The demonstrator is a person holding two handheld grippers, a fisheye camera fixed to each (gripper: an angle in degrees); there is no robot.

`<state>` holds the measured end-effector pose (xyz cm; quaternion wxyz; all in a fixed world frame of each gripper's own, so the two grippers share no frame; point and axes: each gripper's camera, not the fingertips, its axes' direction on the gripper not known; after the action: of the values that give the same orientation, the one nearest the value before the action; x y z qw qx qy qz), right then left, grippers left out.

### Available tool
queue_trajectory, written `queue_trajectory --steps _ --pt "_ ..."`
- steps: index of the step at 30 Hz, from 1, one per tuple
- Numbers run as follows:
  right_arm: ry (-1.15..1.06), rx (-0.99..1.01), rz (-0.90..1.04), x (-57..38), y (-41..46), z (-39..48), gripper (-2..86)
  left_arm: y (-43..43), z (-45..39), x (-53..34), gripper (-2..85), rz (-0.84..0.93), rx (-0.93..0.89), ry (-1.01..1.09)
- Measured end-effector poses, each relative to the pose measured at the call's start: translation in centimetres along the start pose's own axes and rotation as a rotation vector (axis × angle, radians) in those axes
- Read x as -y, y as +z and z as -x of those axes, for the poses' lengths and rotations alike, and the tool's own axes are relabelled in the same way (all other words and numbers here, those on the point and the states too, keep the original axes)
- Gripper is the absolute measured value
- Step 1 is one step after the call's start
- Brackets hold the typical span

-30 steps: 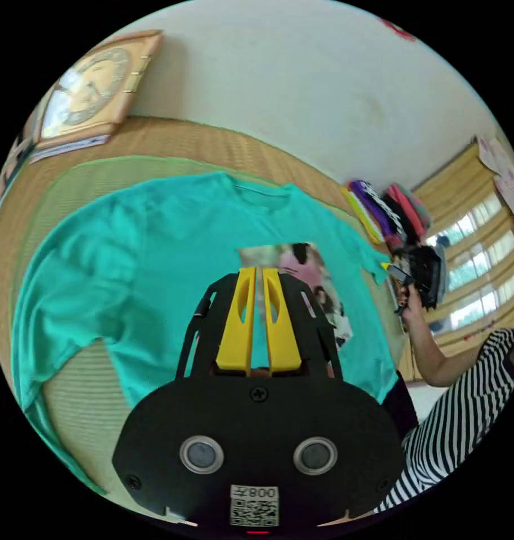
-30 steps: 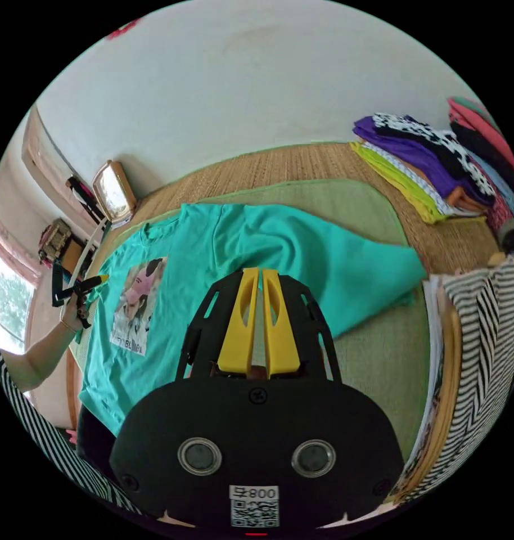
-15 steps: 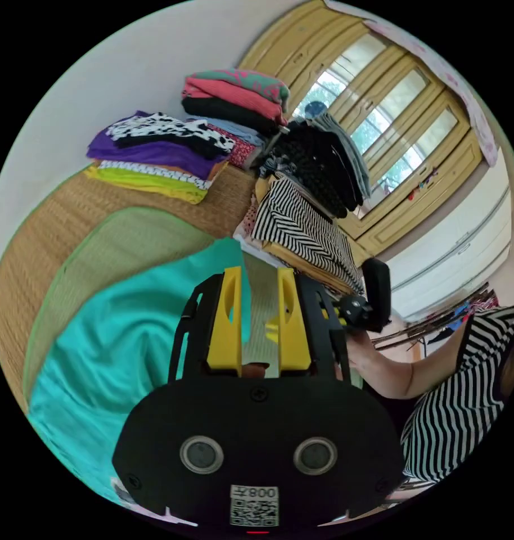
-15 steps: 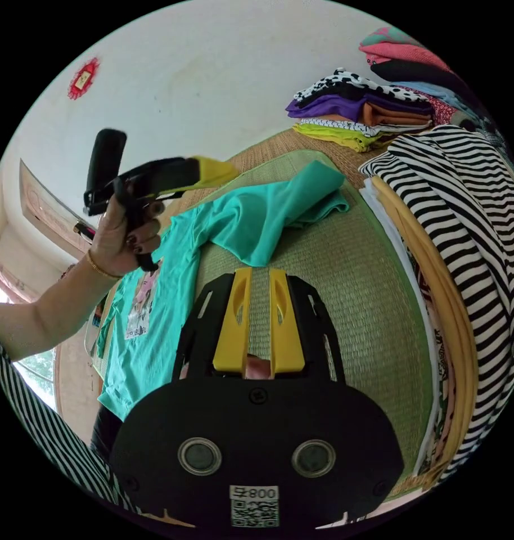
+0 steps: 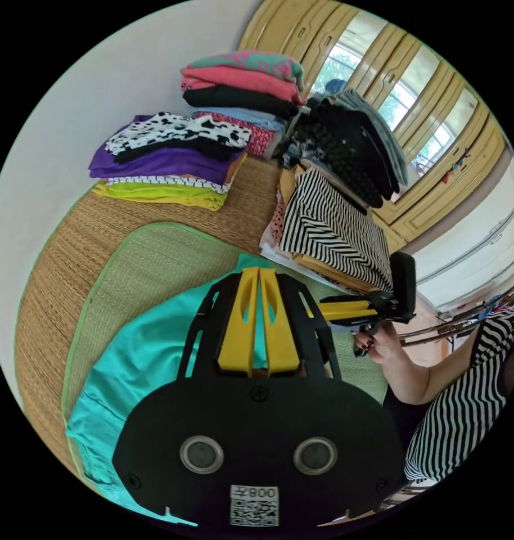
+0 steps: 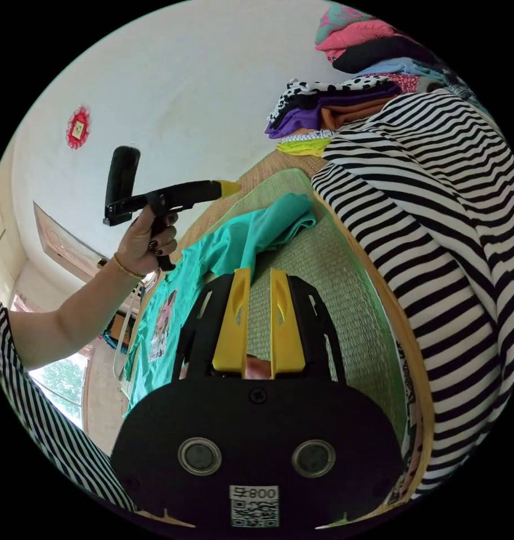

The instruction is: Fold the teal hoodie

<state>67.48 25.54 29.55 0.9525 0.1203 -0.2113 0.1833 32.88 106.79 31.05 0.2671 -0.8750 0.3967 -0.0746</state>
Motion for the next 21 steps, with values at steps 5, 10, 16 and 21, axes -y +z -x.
queue_trajectory --steps 5,10,16,21 --pt "0.005 0.019 -0.003 0.9 -1.7 0.8 6.9 4.1 -2.2 4.2 8.1 0.136 0.028 0.144" --pt "0.005 0.021 -0.002 1.4 -3.1 1.3 6.9 9.7 -2.9 6.5 3.9 0.344 0.216 0.237" --pt "0.009 0.032 -0.046 1.3 -5.3 1.7 7.3 5.4 0.6 4.8 1.2 0.098 0.046 0.050" --pt "-0.003 0.075 -0.102 1.0 -6.8 2.1 8.5 1.0 3.3 0.6 0.7 -0.094 -0.164 -0.077"
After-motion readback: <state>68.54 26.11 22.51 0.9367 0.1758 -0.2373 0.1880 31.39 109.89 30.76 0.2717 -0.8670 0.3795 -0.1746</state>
